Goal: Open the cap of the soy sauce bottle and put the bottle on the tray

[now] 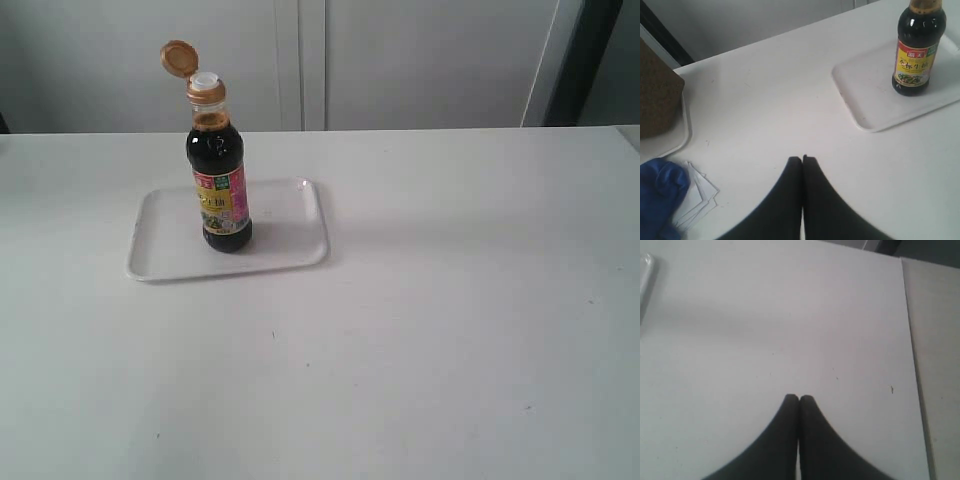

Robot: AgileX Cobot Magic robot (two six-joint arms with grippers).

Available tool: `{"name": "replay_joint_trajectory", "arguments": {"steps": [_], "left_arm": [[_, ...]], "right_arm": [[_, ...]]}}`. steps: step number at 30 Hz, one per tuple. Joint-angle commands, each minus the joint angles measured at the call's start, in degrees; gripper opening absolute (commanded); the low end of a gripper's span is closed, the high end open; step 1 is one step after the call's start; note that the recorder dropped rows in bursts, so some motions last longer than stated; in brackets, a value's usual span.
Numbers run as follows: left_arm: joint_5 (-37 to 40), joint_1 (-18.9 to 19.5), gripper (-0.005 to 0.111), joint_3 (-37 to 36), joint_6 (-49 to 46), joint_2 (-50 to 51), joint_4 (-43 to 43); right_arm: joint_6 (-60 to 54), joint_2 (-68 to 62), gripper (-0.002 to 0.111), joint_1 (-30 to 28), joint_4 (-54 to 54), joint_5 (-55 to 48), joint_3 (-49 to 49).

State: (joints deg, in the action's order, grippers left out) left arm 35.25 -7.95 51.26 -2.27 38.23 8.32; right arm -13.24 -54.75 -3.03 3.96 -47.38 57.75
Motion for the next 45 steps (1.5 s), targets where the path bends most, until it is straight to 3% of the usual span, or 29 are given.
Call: {"name": "replay_joint_trajectory", "arguments": {"steps": [1, 9, 17, 22, 30, 45], "left_arm": [[-3.5, -0.1, 0.000, -4.0, 0.5, -5.0, -1.0], [-9.2, -0.1, 0.000, -10.7, 2.7, -14.0, -1.1], [-10.0, -0.1, 0.000, -15.1, 3.2, -21.5, -1.4], [-10.9, -0.1, 0.000, -20.1, 3.9, -28.4, -4.1], [-11.3, -0.1, 0.000, -22.1, 3.9, -37.9, -7.4], [-11.1, -0.1, 0.000, -22.7, 3.6, -38.2, -7.9]], "right_arm": [[0.2, 4.8, 0.000, -0.4, 1.0, 8.3, -5.2], [0.0, 12.8, 0.000, -0.4, 1.8, 17.2, -13.3], [0.0, 20.5, 0.000, -0.3, 2.2, 19.6, -17.8], [0.0, 26.3, 0.000, -0.3, 4.6, 26.0, -24.3], [-0.4, 31.2, 0.000, -0.3, 4.4, 33.2, -33.6], [-0.4, 32.0, 0.000, -0.3, 4.5, 32.1, -34.3]]}}
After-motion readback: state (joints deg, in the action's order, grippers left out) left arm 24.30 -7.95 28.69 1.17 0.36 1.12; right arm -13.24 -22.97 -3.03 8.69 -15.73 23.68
